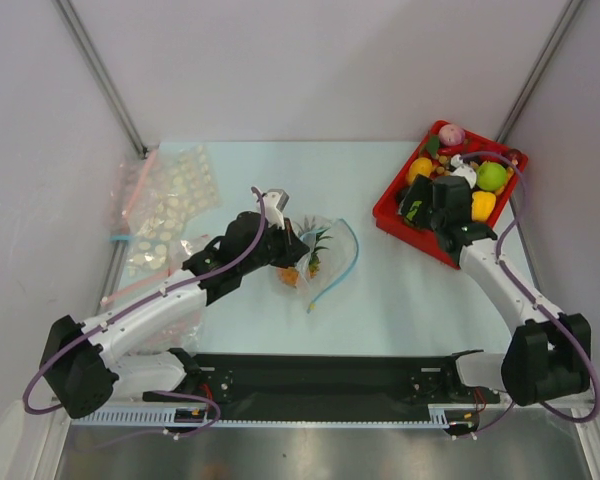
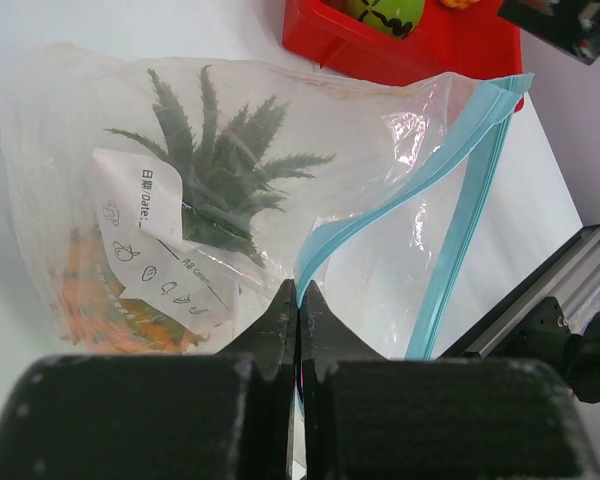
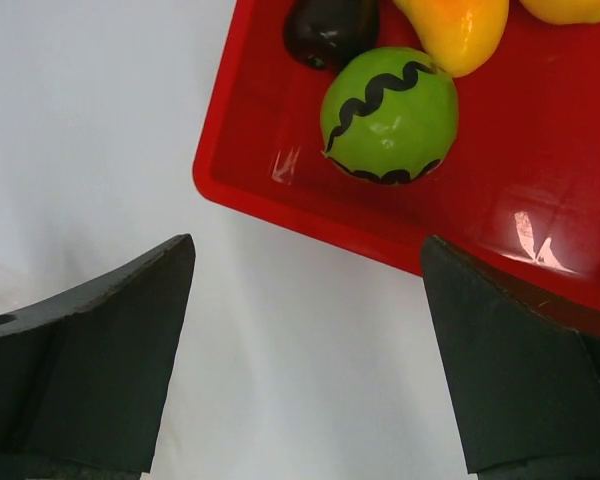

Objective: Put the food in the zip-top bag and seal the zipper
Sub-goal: Pick up the fake fruit from the bin.

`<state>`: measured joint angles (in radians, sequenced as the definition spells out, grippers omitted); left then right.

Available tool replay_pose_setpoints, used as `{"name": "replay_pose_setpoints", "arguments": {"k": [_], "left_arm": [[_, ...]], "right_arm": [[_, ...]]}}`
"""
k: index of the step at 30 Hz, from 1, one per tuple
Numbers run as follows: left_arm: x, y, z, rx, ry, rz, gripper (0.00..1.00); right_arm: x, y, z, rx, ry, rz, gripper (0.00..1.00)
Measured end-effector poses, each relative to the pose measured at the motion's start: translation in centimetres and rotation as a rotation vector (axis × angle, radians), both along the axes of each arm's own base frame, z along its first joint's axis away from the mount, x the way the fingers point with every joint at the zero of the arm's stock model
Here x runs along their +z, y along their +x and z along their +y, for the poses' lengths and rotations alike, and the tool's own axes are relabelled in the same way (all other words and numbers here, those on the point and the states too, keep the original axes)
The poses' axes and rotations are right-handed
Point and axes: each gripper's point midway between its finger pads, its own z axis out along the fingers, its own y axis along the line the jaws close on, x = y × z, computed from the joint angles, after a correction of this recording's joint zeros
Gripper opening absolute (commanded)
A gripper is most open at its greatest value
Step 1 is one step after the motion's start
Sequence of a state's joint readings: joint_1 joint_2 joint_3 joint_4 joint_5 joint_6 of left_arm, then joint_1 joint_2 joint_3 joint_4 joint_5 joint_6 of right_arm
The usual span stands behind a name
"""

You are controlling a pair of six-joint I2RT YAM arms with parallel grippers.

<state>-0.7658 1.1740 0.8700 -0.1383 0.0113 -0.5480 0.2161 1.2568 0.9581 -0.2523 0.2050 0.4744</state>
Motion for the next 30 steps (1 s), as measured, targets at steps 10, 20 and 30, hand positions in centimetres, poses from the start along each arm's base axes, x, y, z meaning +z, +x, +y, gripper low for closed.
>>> {"name": "replay_pose_setpoints", "arguments": {"k": [10,20,30], "left_arm": [[0.0,-0.1,-0.1,-0.003,-0.001,-0.001,0.00],[0.0,-0.3,-0.3,-0.010,-0.001,-0.002,0.00],[0.0,-0.3,-0.3,-0.014,0.002,-0.003,0.00]], "right_arm": [[-7.5,2.6,-0.8,-0.050,-0.047,0.161,1.00],[-10.8,5.4,-3.0,-0.144,-0.058,0.230,1.00],[-10.3,6.9,-3.2,-0.175,-0.048,0.211,0.65]]}}
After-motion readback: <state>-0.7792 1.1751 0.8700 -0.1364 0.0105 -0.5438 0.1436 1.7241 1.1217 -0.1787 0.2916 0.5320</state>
